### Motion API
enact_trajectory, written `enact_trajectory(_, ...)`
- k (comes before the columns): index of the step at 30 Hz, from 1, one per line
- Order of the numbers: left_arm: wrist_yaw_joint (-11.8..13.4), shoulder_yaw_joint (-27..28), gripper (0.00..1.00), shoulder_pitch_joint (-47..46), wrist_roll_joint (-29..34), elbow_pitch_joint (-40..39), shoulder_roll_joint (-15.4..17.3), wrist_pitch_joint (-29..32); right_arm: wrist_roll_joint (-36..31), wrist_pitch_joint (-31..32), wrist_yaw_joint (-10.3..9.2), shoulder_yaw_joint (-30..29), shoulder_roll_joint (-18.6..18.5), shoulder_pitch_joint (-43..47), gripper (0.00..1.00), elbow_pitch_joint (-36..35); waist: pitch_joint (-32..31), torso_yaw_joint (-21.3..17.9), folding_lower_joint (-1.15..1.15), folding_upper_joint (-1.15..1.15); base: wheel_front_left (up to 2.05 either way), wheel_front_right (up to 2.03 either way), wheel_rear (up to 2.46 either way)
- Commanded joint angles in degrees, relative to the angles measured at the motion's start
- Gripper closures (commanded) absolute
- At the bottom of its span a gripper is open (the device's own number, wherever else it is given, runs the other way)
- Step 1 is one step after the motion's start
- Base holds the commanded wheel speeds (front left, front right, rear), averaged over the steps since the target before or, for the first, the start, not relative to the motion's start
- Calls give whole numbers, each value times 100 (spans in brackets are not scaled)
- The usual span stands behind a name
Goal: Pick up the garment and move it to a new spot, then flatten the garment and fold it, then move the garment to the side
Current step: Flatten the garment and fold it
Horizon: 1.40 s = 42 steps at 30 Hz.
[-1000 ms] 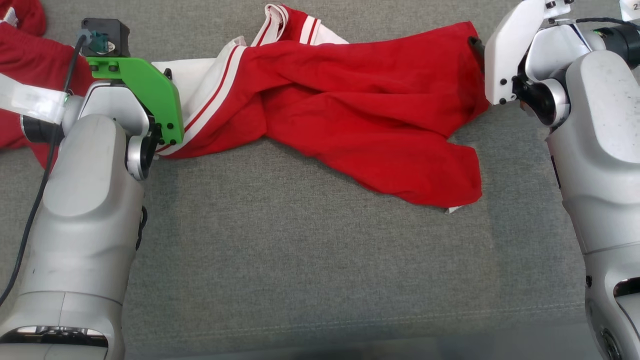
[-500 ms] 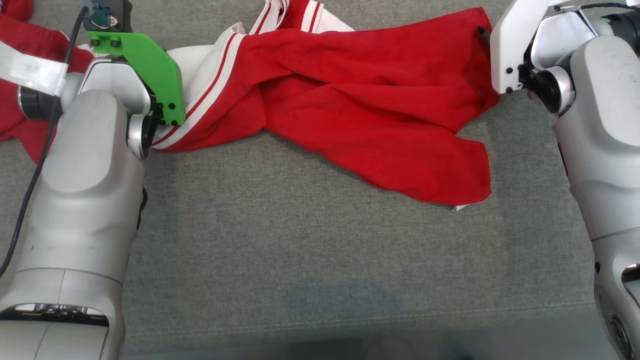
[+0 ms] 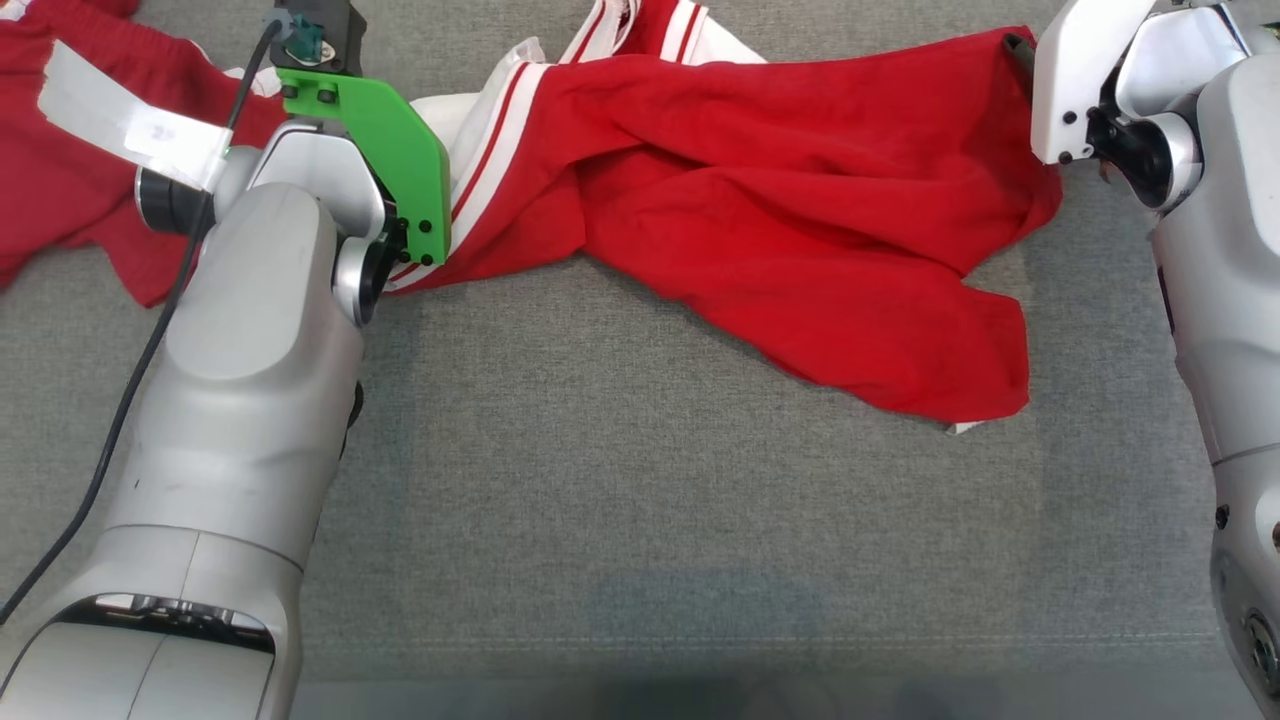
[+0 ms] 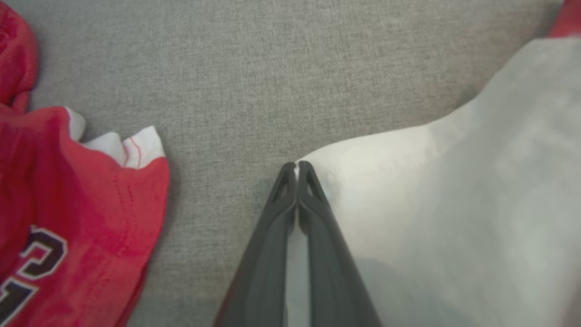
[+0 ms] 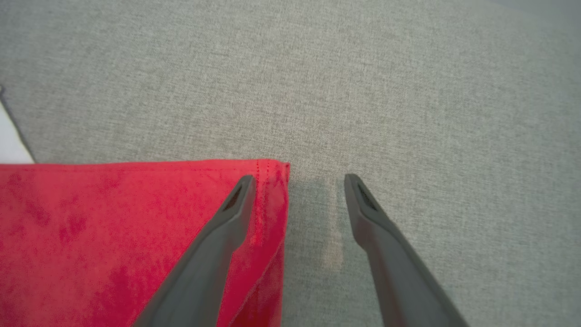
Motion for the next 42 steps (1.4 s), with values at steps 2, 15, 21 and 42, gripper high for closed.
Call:
enact_trajectory(2,-24,-60,100,18,-41,106,-43,1,-23,19,-2,-58,36,-105,0,90,9,56,0,0,0,0,0)
enact_trajectory(15,14,-257,100,-122,-228,299,-88,-234,-484,5,-6,-590,65,-54,81,806,18,254,0,0,0,0,0)
enact_trajectory(21,128,-295,100,-167,-267,419,-81,-474,-638,-90,-6,-863,222,-3,100,995,7,284,0,0,0,0,0)
enact_trajectory(42,-467,273,100,-1179,-890,-508,453,-2997,613,-2177,-4,-29,164,-842,100,408,-673,-99,0,0,0,0,0)
